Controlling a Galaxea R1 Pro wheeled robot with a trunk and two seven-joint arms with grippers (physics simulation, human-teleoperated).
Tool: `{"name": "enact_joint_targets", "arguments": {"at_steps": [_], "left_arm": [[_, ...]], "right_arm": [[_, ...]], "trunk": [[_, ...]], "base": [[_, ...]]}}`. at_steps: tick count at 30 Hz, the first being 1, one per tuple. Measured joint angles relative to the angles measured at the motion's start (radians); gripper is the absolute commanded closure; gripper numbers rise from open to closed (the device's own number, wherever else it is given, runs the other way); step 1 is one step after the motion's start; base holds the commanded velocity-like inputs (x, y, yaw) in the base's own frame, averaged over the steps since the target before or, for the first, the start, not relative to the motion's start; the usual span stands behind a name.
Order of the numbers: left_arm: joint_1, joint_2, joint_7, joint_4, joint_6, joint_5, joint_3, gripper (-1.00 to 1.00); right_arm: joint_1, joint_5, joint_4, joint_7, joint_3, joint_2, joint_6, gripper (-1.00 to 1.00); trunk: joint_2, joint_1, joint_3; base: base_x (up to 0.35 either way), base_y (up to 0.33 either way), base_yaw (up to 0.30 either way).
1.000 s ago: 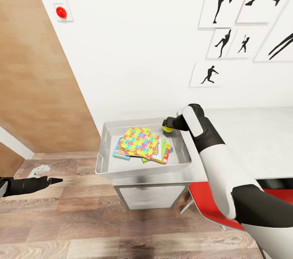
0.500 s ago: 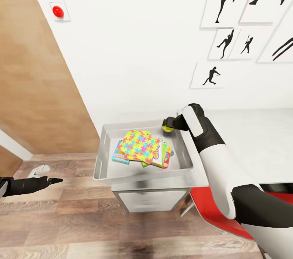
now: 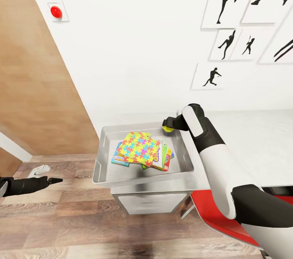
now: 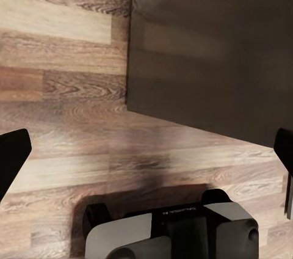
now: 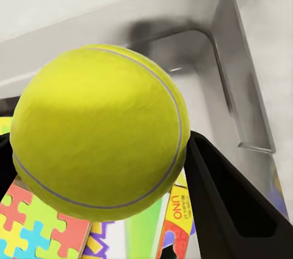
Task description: Put all the toys in the child's room - the three board games (two on the bed and one on the table), the two jigsaw puzzles on the table, and the tennis ball on the table - inside the toy box on the table in the child's room.
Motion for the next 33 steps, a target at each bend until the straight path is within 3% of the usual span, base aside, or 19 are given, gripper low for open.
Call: {"name": "enact_joint_targets", "arguments": {"at_steps": [4,5,16,26,33], "left_arm": [[0.000,0.000,0.000,0.000,0.000,0.000,0.000,-1.00],[0.000,0.000,0.000,0.000,0.000,0.000,0.000,-1.00],[0.000,0.000,0.000,0.000,0.000,0.000,0.001,-1.00],[0.000,0.000,0.000,0.000,0.000,0.000,0.001,-1.00],[0.000,0.000,-0.001,0.000,0.000,0.000,0.001,-1.00]], "right_arm": [[0.000,0.000,0.001,-0.001,0.000,0.000,0.000,1.00],[0.000,0.000,0.002,-0.001,0.000,0.000,0.000,-1.00],[0.000,-0.004,-0.003,-0.001,0.000,0.000,0.000,-1.00],[0.001,-0.005,-0.008,0.001,-0.002,0.000,0.000,-1.00],[0.003,-0.008,-0.062,0.004,0.001,0.000,0.000,-1.00]], "trunk": [[0.000,0.000,0.000],[0.000,0.000,0.000],[0.000,0.000,0.000],[0.000,0.000,0.000],[0.000,0.000,0.001]], "base": [[0.003,0.000,0.000],[0.000,0.000,0.000],[-0.006,0.000,0.000],[-0.230,0.058,0.000],[-0.076,0.005,0.000]]}}
